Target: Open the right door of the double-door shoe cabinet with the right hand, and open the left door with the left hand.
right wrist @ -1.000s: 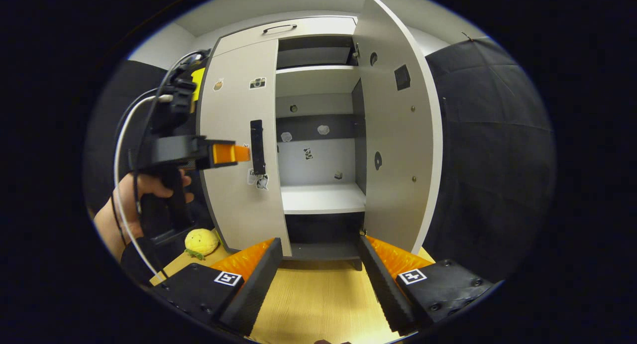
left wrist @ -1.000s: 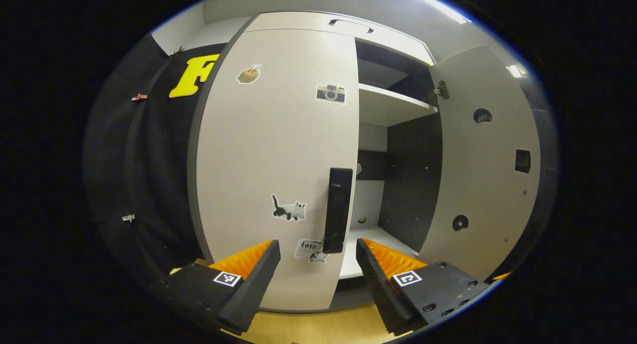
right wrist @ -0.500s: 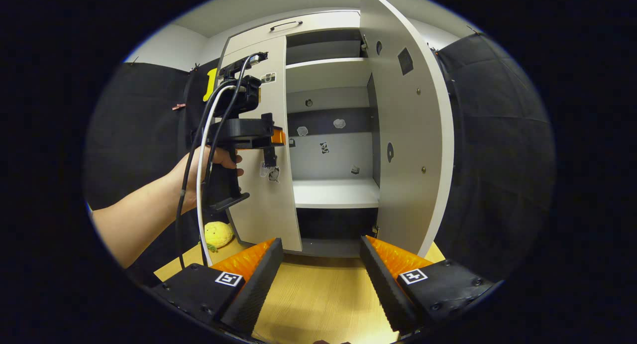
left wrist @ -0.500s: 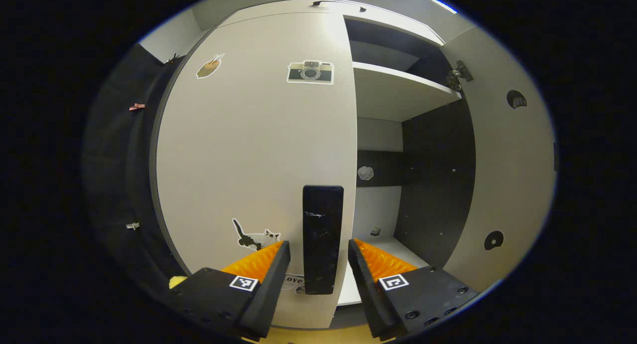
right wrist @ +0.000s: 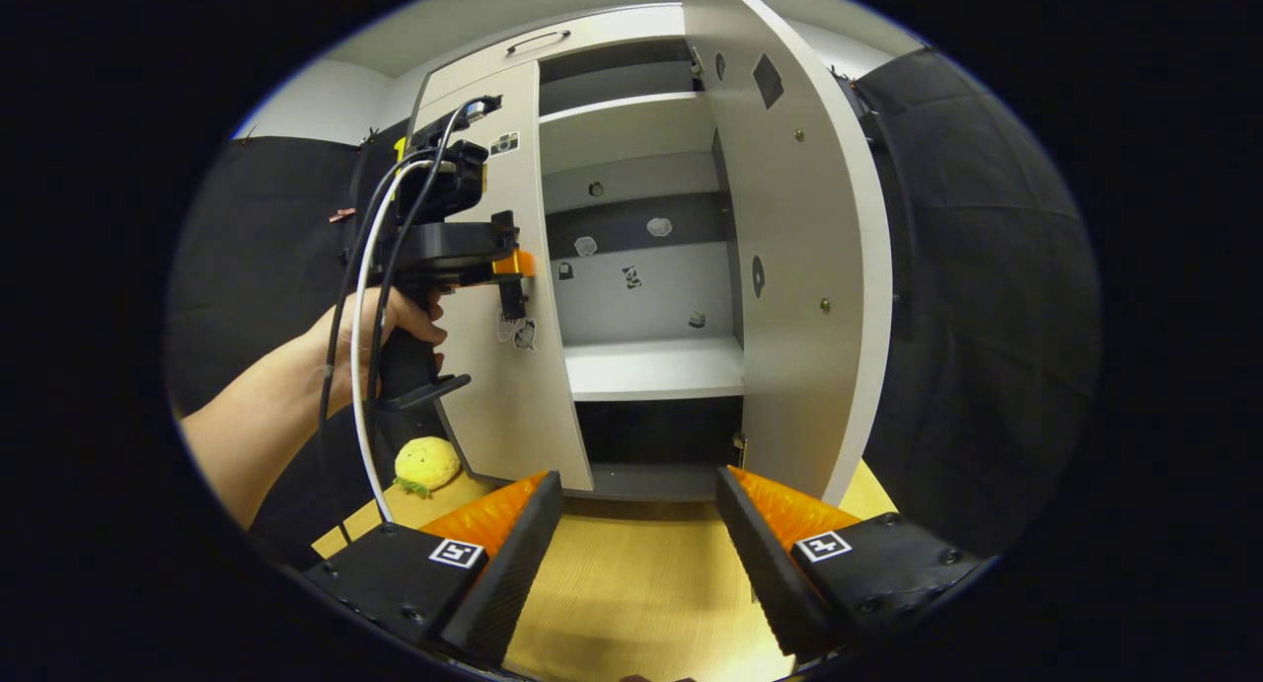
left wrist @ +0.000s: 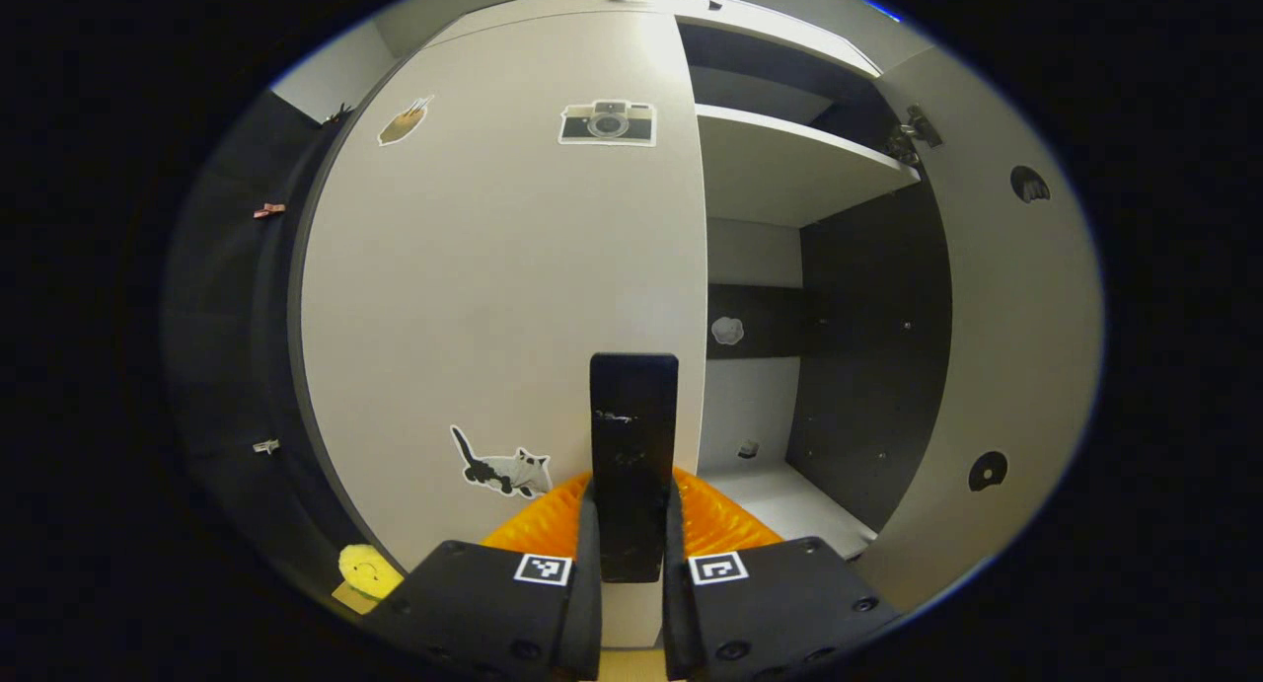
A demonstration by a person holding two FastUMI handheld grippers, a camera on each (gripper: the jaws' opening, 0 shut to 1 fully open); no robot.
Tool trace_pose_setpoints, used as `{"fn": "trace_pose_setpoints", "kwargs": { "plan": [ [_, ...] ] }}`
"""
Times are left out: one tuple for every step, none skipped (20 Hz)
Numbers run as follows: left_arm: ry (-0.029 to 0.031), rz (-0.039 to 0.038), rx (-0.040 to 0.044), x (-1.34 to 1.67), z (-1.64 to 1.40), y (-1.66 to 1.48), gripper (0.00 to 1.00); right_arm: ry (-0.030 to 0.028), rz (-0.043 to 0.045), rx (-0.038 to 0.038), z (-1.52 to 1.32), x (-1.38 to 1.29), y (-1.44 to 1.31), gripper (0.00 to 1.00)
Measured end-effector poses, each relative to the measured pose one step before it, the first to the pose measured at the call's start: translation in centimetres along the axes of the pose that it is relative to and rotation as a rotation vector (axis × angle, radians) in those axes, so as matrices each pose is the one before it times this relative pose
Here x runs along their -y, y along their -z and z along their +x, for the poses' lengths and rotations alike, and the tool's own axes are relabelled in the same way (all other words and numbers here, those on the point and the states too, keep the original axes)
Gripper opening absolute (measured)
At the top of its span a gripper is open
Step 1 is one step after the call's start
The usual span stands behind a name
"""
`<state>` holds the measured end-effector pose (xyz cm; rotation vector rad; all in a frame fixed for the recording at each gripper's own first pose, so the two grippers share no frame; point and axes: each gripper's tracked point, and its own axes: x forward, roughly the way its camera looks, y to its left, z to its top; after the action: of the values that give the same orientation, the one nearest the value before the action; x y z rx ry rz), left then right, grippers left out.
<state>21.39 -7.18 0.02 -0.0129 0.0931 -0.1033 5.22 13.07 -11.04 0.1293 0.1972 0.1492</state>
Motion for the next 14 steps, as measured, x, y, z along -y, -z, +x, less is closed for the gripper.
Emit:
{"fn": "trace_pose_setpoints", "kwargs": {
  "plan": [
    [0.01034, 0.01416, -0.00135, 0.057, -0.063, 0.004, 0.21, 0.00461, -0.00844, 0.00656, 0.236, 0.039, -0.289, 0.98],
    [0.00710, 0.02352, 0.00060, -0.031, -0.168, 0.020, 0.17, 0.00201, -0.01070, 0.00303, 0.152, -0.008, -0.281, 0.98],
    [0.00737, -0.00282, 0.01064, -0.076, -0.235, -0.035, 0.12, 0.00032, -0.00709, 0.00630, 0.254, -0.024, -0.252, 0.98],
    [0.00562, -0.01544, 0.00485, 0.019, -0.042, 0.056, 0.12, -0.00293, 0.00113, 0.00624, 0.168, -0.189, -0.290, 0.98],
    [0.00524, -0.01621, 0.00246, -0.078, -0.062, -0.001, 0.11, -0.00657, 0.00483, -0.00127, 0.284, -0.378, -0.119, 0.99],
    [0.00711, -0.00588, -0.00034, -0.067, -0.152, 0.033, 0.11, -0.00766, 0.00470, -0.00645, 0.109, -0.407, 0.080, 0.98],
    [0.01247, 0.00380, -0.00328, -0.110, -0.068, -0.018, 0.11, -0.00728, 0.00196, -0.00268, -0.090, -0.602, 0.030, 0.98],
    [0.01453, -0.00273, -0.00351, -0.026, 0.042, 0.052, 0.11, -0.00788, -0.00271, -0.00084, -0.322, -0.671, 0.110, 0.99],
    [0.02083, -0.01336, -0.00141, -0.072, -0.130, -0.078, 0.11, -0.00735, -0.00736, -0.00010, -0.467, -0.897, 0.223, 0.99],
    [0.01522, -0.00893, 0.00260, -0.149, -0.136, -0.081, 0.11, -0.00570, -0.00706, 0.00171, -0.268, -0.719, 0.103, 0.98],
    [0.00667, -0.00328, 0.00488, -0.109, -0.050, 0.007, 0.11, -0.00675, -0.00051, 0.00243, 0.064, -0.481, -0.030, 0.98],
    [0.00305, 0.00252, 0.00648, -0.124, -0.128, 0.004, 0.11, -0.00650, 0.00392, 0.00125, -0.160, -0.599, 0.109, 0.98],
    [0.00174, 0.00223, 0.00728, -0.168, -0.173, -0.076, 0.11, -0.00360, 0.00257, -0.00285, -0.046, -0.590, 0.114, 0.99],
    [0.00435, -0.00327, 0.00495, -0.086, -0.087, -0.017, 0.11, 0.00035, -0.00046, -0.00130, -0.114, -0.515, 0.112, 0.98]
  ]
}}
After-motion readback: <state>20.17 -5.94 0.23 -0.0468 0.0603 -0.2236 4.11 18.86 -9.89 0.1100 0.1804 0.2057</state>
